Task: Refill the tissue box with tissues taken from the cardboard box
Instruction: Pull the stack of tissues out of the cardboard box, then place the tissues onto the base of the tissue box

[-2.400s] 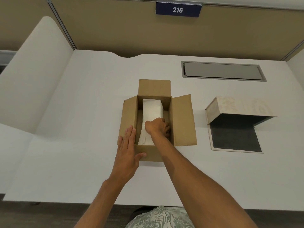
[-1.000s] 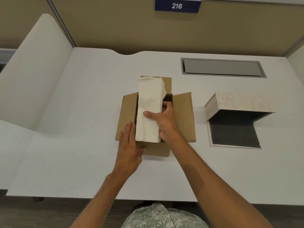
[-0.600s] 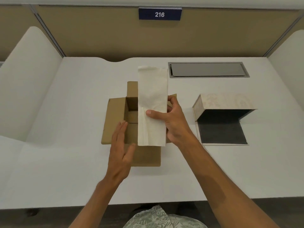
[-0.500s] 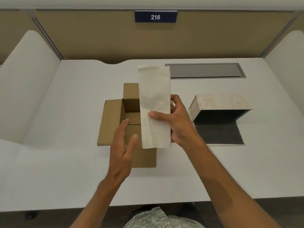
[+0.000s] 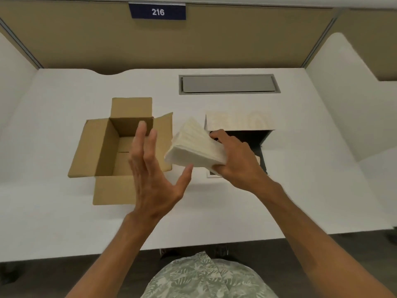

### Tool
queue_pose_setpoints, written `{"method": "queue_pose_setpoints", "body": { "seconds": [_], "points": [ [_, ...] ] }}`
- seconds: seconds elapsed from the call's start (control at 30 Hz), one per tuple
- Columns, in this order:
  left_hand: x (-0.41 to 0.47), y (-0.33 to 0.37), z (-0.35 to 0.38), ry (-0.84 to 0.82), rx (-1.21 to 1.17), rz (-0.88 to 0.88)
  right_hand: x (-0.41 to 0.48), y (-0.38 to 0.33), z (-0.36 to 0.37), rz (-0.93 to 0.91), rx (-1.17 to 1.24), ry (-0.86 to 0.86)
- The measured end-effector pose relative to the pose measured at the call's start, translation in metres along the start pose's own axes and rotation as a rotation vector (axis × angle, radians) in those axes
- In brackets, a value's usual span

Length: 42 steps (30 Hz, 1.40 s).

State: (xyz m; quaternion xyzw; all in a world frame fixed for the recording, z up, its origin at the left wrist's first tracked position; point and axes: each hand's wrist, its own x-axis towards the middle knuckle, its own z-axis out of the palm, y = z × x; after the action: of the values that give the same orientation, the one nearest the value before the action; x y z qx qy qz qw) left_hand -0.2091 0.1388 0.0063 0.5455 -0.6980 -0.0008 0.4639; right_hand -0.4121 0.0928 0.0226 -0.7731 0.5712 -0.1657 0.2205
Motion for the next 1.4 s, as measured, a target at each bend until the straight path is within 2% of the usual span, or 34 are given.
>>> {"method": "queue_pose_setpoints", "body": {
  "seconds": [0.1,0.2,0.3,0.37,0.5,0.67,0.93,1.17,1.27,1.4],
  "points": [
    [-0.010,0.018,0.029,-0.259,0.085,0.119,-0.019,0.044,0.009,-0.091,-0.230,-0.005],
    [-0.029,0.035,0.069,-0.583,0.281,0.212,-0.039,0.090,0.018,-0.152,-0.328,-0.080],
    [-0.043,0.027,0.092,-0.828,0.413,0.200,-0.048,0.108,0.032,-0.166,-0.365,-0.144],
    [-0.056,0.029,0.110,-0.912,0.399,0.154,-0.056,0.122,0.038,-0.192,-0.365,-0.185],
    [-0.078,0.033,0.132,-0.991,0.335,0.007,-0.070,0.145,0.046,-0.222,-0.363,-0.209],
    [-0.095,0.034,0.143,-0.981,0.353,-0.039,-0.073,0.161,0.053,-0.238,-0.379,-0.228],
    [-0.101,0.035,0.142,-0.879,0.433,0.068,-0.080,0.198,0.036,-0.150,-0.371,-0.198],
    [-0.101,0.033,0.140,-0.918,0.494,0.102,-0.083,0.204,0.034,-0.132,-0.339,-0.205],
    [-0.096,0.039,0.141,-0.879,0.547,0.147,-0.084,0.207,0.037,-0.124,-0.323,-0.204],
    [-0.089,0.067,0.165,-0.972,0.534,0.217,-0.082,0.207,0.039,-0.130,-0.300,-0.198]
  ]
}}
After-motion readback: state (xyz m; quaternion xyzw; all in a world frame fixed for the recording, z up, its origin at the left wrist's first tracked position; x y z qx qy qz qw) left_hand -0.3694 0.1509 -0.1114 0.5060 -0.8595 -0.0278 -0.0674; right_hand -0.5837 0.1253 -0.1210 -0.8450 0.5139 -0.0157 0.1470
